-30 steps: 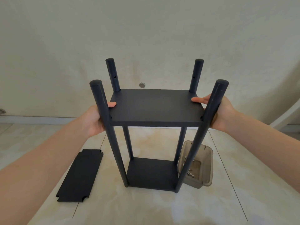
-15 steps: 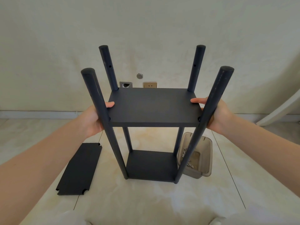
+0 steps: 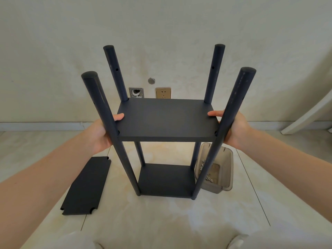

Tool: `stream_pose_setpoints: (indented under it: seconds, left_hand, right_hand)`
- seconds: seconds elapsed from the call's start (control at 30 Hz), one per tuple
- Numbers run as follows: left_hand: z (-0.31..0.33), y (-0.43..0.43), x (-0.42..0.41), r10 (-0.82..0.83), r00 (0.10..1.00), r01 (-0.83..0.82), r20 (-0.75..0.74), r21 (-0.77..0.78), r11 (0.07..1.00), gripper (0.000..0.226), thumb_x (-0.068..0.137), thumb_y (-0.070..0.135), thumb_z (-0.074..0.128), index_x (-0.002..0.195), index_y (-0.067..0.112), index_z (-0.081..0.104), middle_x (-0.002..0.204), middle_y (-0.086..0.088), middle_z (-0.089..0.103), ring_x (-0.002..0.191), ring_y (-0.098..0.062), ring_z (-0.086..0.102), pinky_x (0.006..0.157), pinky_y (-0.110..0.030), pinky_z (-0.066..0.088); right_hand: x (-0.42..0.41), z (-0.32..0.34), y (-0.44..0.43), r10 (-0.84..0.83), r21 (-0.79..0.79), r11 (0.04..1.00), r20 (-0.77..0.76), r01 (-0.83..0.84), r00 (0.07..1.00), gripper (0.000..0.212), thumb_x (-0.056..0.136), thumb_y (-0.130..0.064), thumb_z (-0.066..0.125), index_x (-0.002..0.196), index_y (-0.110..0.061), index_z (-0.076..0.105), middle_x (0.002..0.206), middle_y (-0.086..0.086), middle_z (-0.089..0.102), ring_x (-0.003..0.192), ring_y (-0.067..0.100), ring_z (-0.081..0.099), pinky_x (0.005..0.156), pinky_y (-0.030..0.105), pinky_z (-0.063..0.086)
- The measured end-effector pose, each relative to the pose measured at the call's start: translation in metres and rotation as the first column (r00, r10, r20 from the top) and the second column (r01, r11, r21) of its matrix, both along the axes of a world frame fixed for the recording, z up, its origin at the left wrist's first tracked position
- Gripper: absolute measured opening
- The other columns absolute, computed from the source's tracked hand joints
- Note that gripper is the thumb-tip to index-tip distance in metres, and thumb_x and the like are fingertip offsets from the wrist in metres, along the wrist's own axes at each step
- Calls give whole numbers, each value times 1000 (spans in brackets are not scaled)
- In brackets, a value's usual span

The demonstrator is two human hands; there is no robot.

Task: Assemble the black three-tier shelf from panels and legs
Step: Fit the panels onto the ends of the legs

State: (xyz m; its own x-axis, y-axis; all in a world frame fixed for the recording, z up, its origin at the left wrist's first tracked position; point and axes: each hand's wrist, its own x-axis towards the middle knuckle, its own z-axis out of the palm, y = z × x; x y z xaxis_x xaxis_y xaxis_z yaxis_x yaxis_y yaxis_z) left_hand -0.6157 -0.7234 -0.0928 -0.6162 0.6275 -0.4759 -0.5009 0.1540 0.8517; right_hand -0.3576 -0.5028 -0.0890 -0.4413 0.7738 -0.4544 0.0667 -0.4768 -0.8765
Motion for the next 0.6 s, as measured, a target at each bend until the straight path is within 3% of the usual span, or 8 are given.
stream_pose_setpoints:
  seconds: [0.1,0.2,0.27,0.43,0.6]
  left_hand:
    - [-2,-1,-1,-2,1000,2,9,-7,1000,46,90,22,72,133,9,62,121,-5,73,95,-21,74,70,-32,64]
    - [-5,-1,-1,-5,1000,6,29,-26,1000,45,88,22,73,130,8,64,116,-5,75,87,-19,77,72,-35,64]
    - [-7,-1,-1,-16,999,17,36,-36,999,44,89,22,72,130,8,64,115,-4,75,84,-18,77,73,-34,61]
    - [-10,0,-1,-18,999,20,34,-49,999,47,91,25,70,135,9,61,127,-5,70,98,-21,71,80,-36,56]
    - [-10,-1,-2,-30,999,32,34,-53,998,44,90,26,71,131,11,63,116,-3,74,91,-20,74,76,-36,56]
  right_hand:
    - [-1,0,1,-1,-6,1000,-1,1,1000,49,102,-35,32,84,-12,71,96,10,67,87,28,63,82,41,54]
    - [-1,-3,1,14,-23,1000,9,-13,1000,44,102,-34,34,90,-12,70,110,13,66,104,32,63,99,46,50]
    - [1,-5,-1,18,-54,998,13,-17,1000,40,102,-34,36,96,-12,69,117,14,65,112,34,61,102,49,49]
    - [1,-6,-3,-2,-69,998,-7,1,1000,37,102,-31,39,91,-12,69,102,11,67,92,30,64,82,43,55]
    - [1,-9,-2,-2,-59,998,-5,2,1000,39,103,-30,37,89,-12,69,102,11,66,93,29,63,90,45,52]
